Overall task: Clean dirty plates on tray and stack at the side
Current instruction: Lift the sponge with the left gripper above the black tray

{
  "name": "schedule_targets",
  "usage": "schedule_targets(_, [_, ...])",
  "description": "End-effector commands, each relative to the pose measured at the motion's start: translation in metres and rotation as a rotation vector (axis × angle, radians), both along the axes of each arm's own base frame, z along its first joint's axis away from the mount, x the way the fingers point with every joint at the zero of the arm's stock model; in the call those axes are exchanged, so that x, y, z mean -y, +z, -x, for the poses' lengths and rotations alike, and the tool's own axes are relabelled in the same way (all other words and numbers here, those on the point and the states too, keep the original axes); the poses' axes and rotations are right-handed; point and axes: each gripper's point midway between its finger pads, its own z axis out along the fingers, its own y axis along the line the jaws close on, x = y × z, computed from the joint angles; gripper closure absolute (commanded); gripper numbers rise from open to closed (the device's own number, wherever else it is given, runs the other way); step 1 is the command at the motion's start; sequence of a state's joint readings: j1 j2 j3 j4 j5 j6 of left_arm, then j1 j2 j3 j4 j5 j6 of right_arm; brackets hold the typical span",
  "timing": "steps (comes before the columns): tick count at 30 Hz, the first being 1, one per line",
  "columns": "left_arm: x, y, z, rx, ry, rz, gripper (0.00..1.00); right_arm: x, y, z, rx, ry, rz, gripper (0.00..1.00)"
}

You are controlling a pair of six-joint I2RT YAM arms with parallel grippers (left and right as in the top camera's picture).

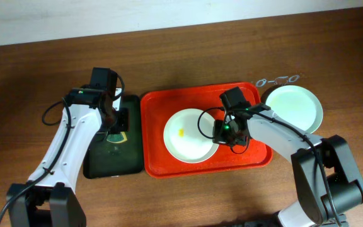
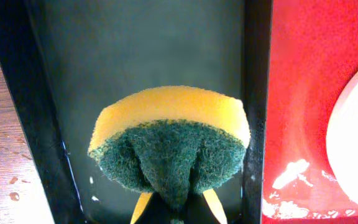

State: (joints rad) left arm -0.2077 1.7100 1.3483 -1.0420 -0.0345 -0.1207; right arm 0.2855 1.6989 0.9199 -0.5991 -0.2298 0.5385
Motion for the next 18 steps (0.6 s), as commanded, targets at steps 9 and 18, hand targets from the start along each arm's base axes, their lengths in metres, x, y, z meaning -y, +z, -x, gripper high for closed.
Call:
schedule_targets(9, [-0.022,0.010,-0.013,0.074,0.076,-0.121,1.00,0.000,0.000,-0.003,0.011,0.004,0.021,0.96])
schedule_targets(18, [0.016,0.011,-0.020,0.083,0.054,0.095,1.00,-0.004,0.001,-0.002,0.004,0.008,-0.001,0.96])
